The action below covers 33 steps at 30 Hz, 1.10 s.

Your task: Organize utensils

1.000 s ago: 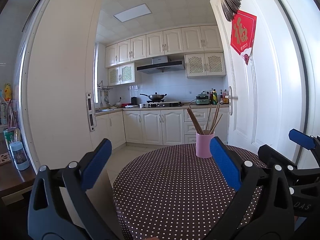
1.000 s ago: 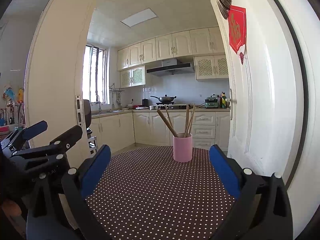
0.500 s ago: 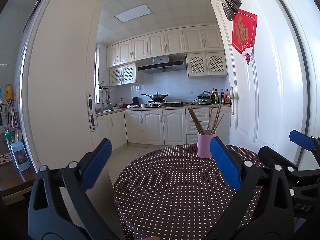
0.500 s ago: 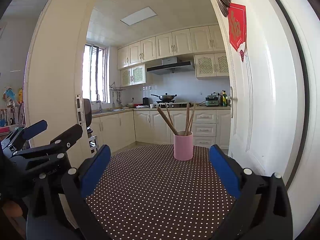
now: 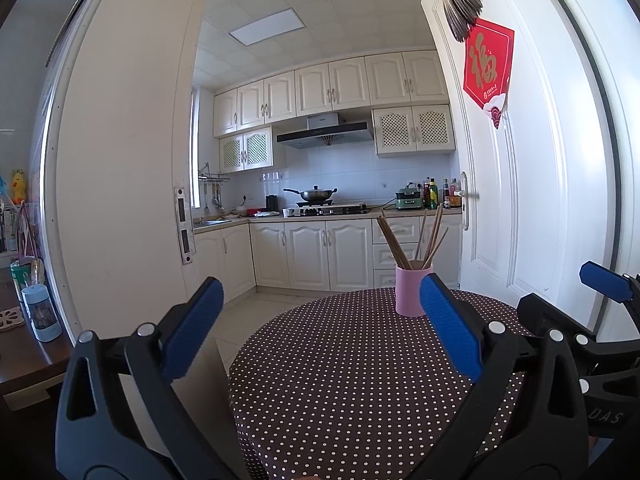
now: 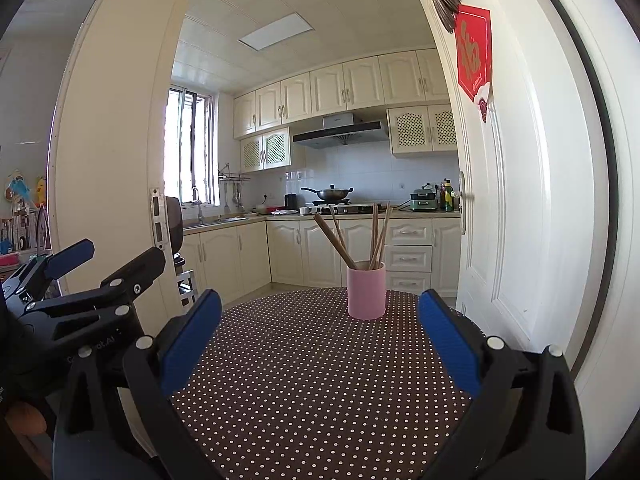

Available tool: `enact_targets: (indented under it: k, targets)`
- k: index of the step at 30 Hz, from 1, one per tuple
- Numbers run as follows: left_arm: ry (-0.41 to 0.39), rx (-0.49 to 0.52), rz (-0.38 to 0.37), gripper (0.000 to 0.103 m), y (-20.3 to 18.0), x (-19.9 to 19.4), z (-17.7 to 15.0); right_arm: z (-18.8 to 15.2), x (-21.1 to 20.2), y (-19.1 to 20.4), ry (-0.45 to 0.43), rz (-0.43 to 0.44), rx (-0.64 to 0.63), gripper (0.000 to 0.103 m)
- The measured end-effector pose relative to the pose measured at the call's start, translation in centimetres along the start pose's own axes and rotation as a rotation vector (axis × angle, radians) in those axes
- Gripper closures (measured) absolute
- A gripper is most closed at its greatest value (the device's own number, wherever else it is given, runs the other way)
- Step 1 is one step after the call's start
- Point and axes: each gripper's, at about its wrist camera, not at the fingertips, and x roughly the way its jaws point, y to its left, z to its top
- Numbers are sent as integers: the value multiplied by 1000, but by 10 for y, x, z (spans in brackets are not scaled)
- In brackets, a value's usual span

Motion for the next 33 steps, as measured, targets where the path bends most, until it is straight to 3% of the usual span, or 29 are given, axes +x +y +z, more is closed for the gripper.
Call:
enact_targets:
  k: [33]
  targets:
    - [-5,4,4,7,0,-3,-4,-5,-3,6,14,2,13,8]
